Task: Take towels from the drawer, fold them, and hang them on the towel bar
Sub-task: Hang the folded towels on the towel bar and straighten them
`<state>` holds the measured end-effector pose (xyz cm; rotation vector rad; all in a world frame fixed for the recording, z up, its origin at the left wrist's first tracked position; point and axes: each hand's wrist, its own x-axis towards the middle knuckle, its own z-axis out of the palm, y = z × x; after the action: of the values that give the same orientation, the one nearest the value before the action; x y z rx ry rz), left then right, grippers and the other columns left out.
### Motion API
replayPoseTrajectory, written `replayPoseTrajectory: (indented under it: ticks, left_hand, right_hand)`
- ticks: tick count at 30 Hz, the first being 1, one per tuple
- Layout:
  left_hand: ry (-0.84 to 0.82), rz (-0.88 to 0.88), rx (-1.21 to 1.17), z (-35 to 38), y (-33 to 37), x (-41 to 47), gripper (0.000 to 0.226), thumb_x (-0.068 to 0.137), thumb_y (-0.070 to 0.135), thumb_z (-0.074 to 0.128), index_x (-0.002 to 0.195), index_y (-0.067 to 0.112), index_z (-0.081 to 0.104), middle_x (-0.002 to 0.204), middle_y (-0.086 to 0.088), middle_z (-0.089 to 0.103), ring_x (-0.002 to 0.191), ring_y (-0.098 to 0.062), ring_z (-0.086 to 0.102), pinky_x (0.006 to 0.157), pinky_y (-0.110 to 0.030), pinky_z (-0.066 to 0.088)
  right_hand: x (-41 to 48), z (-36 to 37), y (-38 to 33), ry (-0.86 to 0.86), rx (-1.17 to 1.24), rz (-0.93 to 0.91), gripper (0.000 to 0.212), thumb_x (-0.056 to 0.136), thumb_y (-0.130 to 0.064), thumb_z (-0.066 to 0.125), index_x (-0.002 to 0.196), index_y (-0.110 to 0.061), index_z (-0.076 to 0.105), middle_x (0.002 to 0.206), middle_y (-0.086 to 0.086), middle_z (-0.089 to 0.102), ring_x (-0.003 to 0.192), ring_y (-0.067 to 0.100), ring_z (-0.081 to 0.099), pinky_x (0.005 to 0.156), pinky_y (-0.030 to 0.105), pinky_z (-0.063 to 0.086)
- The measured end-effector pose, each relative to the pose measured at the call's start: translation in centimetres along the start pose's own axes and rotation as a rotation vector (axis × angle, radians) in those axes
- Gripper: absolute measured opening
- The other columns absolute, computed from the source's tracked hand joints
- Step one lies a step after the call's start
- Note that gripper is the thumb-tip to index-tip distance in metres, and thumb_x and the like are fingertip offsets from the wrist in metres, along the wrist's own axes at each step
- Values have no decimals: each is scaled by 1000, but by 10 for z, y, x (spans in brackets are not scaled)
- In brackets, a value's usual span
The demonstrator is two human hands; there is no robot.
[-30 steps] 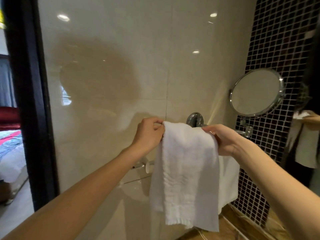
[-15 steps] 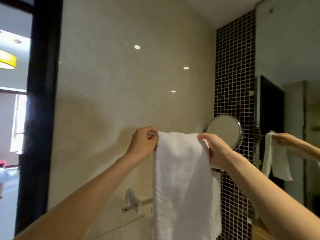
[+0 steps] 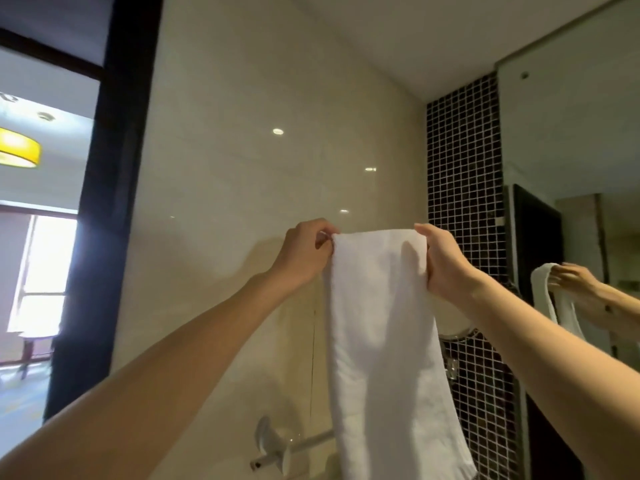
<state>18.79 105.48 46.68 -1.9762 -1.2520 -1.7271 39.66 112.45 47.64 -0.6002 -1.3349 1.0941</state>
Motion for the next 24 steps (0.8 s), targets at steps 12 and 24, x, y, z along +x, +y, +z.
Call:
replayPoseTrajectory:
  ticks: [12,24]
  left_hand:
    - [57,-128,117,-14,-29,7,22,88,6,53,100,16,69,85,-5,69,75,-18,66,63,-16,47]
    - [-47,-176,256,-15,-54,-21,30,85,-1,50,101,11,71,94,-9,73,85,-17,66,63,-5,44]
  right_hand:
    - [46,37,33,-176,160,45,52,96,-47,32,87,-9,68,67,3,72,58,16,69,48,17,49]
    - [54,48,89,-221,75,184,55,95,-46,43,134,-9,52,123,12,65,110,28,63,97,40,49]
